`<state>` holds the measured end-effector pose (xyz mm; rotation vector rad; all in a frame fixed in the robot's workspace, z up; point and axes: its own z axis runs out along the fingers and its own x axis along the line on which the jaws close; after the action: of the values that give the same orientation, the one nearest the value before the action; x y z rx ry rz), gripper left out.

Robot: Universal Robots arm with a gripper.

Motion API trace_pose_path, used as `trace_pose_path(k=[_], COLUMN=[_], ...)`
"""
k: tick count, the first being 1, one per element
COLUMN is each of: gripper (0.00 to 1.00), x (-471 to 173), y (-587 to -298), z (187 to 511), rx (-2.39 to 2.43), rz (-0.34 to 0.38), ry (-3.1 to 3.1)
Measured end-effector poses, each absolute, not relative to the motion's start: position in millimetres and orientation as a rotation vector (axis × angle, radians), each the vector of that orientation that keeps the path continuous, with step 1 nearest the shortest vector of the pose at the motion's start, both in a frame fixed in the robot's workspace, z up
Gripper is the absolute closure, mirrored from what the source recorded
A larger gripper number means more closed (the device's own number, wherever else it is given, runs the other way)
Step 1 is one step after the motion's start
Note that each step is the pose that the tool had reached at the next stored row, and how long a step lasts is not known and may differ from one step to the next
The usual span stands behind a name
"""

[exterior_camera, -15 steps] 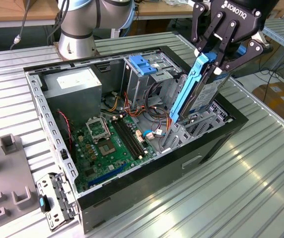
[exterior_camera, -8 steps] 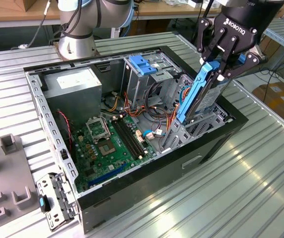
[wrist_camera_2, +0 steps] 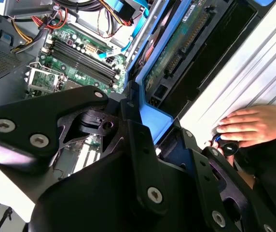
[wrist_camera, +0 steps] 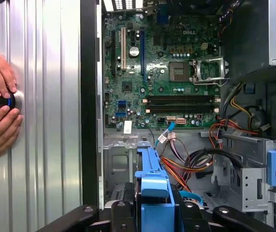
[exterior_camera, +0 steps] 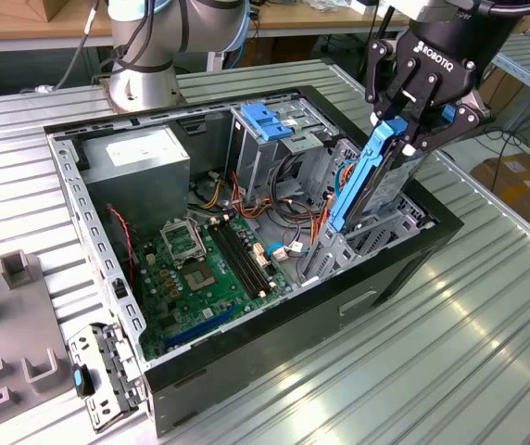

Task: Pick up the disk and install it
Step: 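Insert the disk into the insertion slot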

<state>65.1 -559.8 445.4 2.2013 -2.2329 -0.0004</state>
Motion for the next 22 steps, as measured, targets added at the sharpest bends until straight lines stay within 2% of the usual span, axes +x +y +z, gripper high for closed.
trace_pose_path(k=[15,22], gripper=[0.63,0.63], x=[65.1,65.1], y=[-560.0,-560.0], z=[433.2,414.2], rx=[2.202,2.202], rz=[-0.001,-0.001], ry=[-2.233,-2.233])
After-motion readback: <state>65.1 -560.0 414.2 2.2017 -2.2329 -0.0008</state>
